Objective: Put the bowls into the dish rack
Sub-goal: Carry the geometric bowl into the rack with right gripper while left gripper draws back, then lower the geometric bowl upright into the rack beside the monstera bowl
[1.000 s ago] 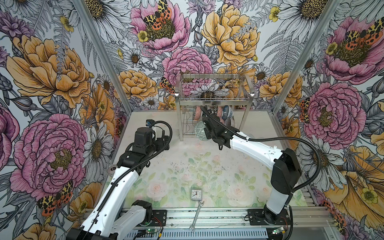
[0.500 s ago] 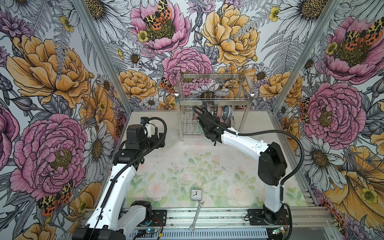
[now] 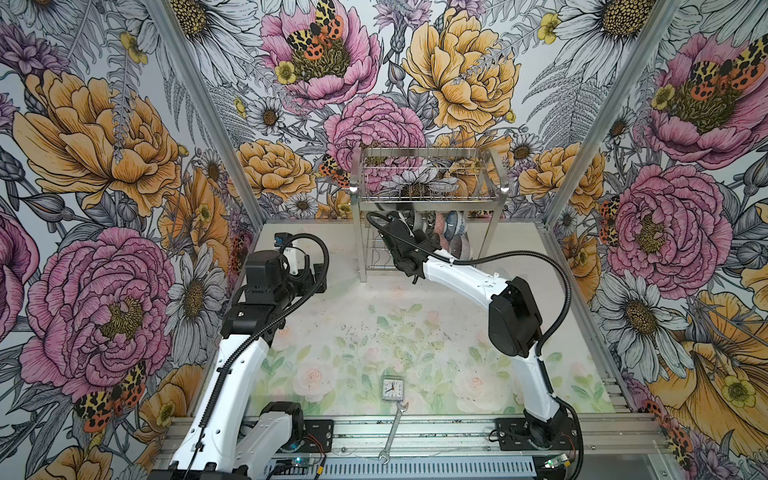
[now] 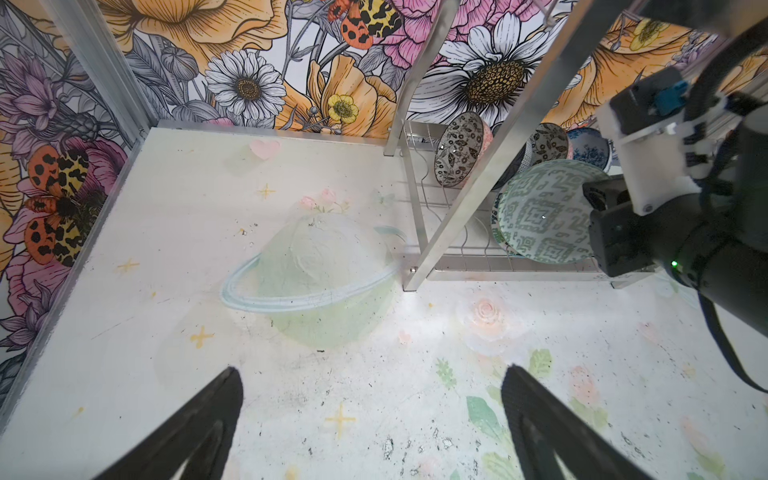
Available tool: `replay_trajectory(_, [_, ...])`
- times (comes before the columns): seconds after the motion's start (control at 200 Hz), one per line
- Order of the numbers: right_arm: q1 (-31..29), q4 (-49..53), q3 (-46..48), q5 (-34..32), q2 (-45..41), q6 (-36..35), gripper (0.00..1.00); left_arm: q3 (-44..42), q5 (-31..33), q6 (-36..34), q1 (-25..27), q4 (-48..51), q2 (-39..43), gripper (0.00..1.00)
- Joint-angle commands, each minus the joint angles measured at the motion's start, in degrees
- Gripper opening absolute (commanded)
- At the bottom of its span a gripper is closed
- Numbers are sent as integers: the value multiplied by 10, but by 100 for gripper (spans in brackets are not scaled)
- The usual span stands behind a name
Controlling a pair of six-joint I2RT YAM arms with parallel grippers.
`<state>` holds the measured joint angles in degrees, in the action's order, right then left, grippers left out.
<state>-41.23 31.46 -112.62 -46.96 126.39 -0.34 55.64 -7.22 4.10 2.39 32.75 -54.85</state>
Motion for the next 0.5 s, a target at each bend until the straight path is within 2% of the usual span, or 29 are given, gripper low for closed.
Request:
replay_trajectory(0.0, [-3,-32,-38,-37,17,-28,0,-5,-16,5,-7,-16,5,99])
replay_trajectory(0.195, [-3,-58,-59,-33,46,-51,0,-6,-19,6,-13,-16,6,99])
replay_trajectory(0.495, [-3,-68,-140,-55,113,-101,0,-9,-25,11,-19,-20,5,99])
